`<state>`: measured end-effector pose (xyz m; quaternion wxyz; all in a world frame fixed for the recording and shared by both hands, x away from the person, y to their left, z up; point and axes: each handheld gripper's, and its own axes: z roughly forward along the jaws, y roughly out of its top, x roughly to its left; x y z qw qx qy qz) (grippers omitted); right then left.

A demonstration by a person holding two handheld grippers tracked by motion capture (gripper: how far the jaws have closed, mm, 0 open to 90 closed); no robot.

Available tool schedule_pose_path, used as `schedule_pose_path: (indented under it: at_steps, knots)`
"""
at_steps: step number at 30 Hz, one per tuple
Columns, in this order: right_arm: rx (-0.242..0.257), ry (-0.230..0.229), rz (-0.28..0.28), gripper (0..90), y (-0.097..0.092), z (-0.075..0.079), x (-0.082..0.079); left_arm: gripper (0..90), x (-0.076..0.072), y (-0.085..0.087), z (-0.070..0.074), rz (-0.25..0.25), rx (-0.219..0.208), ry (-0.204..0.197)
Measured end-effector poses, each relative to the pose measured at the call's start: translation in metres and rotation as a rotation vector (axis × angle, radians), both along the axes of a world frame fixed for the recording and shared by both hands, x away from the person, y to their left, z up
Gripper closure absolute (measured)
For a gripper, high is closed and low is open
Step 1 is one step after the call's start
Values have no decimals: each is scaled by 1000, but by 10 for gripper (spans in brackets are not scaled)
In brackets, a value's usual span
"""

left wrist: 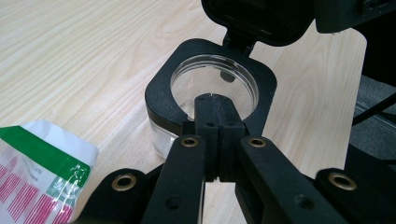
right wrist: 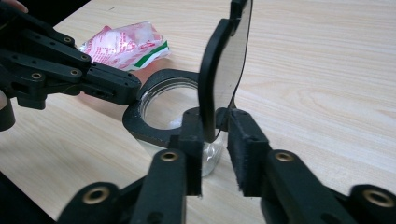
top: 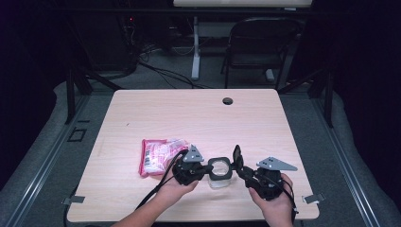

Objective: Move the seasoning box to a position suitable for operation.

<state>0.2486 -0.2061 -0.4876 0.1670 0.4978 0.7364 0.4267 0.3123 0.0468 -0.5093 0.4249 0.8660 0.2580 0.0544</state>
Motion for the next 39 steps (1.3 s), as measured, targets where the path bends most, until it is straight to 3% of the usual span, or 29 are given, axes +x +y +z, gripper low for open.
schedule_pose_path:
  at_steps: [7,31,39]
  knots:
    - [-4,4,6,822,0,0,-1,900,0,0,0,0,0,-1]
    - [1,27,-4,819,-2,-2,1,900,0,0,0,0,-9,5]
    - [10,21,-7,714,0,-6,3,900,0,1,-1,4,-19,10]
